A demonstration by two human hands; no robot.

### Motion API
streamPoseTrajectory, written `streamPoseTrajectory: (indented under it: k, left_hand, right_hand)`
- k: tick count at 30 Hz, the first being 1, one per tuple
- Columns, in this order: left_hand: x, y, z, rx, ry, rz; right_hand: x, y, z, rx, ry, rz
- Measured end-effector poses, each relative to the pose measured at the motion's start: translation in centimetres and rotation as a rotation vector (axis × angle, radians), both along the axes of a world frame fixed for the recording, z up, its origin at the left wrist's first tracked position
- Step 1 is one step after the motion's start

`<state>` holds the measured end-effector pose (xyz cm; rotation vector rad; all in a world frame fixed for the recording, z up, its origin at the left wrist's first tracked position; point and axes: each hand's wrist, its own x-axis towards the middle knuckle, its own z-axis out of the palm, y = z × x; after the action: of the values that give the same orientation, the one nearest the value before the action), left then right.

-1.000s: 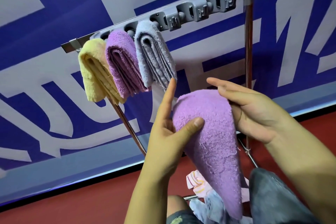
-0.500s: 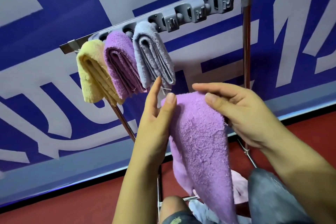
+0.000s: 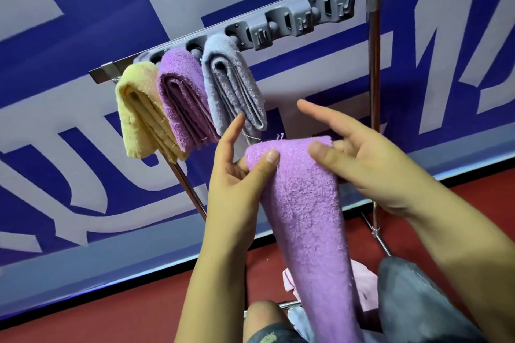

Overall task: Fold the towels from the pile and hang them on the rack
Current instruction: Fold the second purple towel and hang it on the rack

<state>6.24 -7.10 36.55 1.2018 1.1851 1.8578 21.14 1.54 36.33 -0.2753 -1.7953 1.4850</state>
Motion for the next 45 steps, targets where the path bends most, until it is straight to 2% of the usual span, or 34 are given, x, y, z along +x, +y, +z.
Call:
streamPoseTrajectory:
  k: [6, 11, 17, 22, 25, 28, 31, 35, 41, 45]
  left_hand:
    - [-0.1, 0.4, 0.8, 0.065, 0.063, 0.071]
    - [-0.7, 0.1, 1.3, 0.113, 0.083, 0.069]
    - [-1.4, -0.6, 0.3, 0.004, 0.034, 0.012]
    - [-1.3, -0.2, 0.5, 0.079, 0.021, 0.079]
    - [-0.9, 0.2, 0.4, 0.110, 0.020, 0.068]
    - [-0.5, 0.2, 0.3, 0.129, 0.068, 0.057]
    - [-0.7, 0.1, 0.4, 0.145, 0.158, 0.132]
    - [-0.7, -0.3, 1.2, 0.176, 0.250, 0.233]
    - [-0.8, -0.3, 1.3, 0.189, 0.170, 0.089]
    - [-0.4, -0.3, 1.0, 0.189, 0.157, 0.053]
  right_hand:
    - [-0.8, -0.3, 0.2, 0.008, 0.137, -0.012]
    - [-1.0, -0.9, 0.5, 0.101, 0.099, 0.034]
    - [-1.9, -0.6, 0.7, 0.060, 0.157, -0.014]
    - [-1.3, 0.0, 0.3, 0.062, 0.044, 0.026]
    - [-0.9, 0.1, 0.2, 0.150, -0.030, -0.064]
    - [-0.7, 0.3, 0.3, 0.181, 0.005, -0.148]
    - [-0.9, 0.2, 0.4, 0.208, 0.029, -0.201]
    - [-1.1, 0.0, 0.6, 0.179, 0.121, -0.200]
    - [-1.2, -0.4, 1.5, -0.023, 0.283, -0.017]
    - [-1.0, -0.2, 1.4, -0.091, 0.330, -0.028]
